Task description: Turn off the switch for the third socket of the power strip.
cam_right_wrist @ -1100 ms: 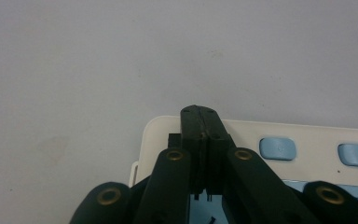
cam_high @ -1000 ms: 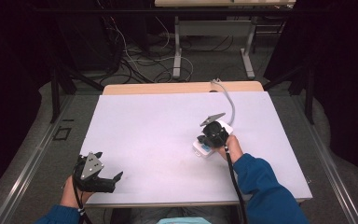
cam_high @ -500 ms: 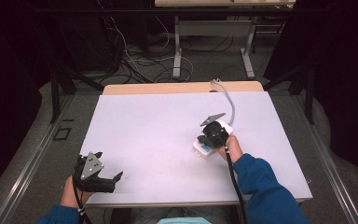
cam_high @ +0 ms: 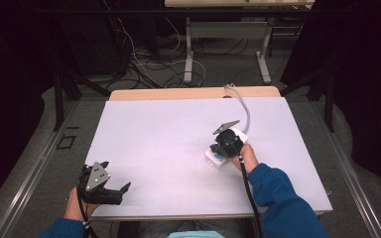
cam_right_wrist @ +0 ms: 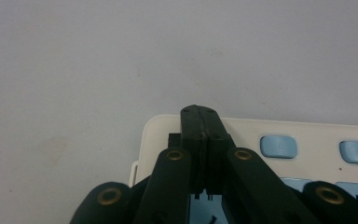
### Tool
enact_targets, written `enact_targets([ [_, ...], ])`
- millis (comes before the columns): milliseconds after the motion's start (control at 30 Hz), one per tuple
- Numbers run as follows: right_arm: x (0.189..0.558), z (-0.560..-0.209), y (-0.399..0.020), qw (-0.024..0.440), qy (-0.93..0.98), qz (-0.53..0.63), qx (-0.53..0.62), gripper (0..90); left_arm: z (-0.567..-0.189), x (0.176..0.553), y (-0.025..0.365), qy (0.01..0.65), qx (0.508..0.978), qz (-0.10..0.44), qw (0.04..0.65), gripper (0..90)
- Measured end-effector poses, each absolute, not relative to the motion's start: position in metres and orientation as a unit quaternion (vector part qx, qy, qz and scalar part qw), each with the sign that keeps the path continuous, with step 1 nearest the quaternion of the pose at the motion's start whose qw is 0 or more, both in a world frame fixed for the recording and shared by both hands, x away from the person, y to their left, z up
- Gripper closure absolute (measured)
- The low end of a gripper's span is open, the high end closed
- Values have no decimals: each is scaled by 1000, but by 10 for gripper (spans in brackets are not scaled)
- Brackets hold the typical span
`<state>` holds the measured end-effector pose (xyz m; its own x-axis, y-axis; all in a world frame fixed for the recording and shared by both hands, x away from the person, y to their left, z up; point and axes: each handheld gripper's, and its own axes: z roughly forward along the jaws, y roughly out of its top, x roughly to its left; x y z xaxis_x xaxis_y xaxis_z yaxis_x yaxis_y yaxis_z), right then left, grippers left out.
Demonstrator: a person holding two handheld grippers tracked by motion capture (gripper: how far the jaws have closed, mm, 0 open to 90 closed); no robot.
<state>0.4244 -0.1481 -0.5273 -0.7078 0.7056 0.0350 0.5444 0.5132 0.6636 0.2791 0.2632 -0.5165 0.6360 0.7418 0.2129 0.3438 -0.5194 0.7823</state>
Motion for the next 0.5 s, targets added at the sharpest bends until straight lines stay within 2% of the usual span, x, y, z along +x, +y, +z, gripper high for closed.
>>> enact_targets([
  [500, 423, -527, -147, 127, 864, 334, 354, 900, -517, 279, 263, 328, 828, 274, 364, 5],
])
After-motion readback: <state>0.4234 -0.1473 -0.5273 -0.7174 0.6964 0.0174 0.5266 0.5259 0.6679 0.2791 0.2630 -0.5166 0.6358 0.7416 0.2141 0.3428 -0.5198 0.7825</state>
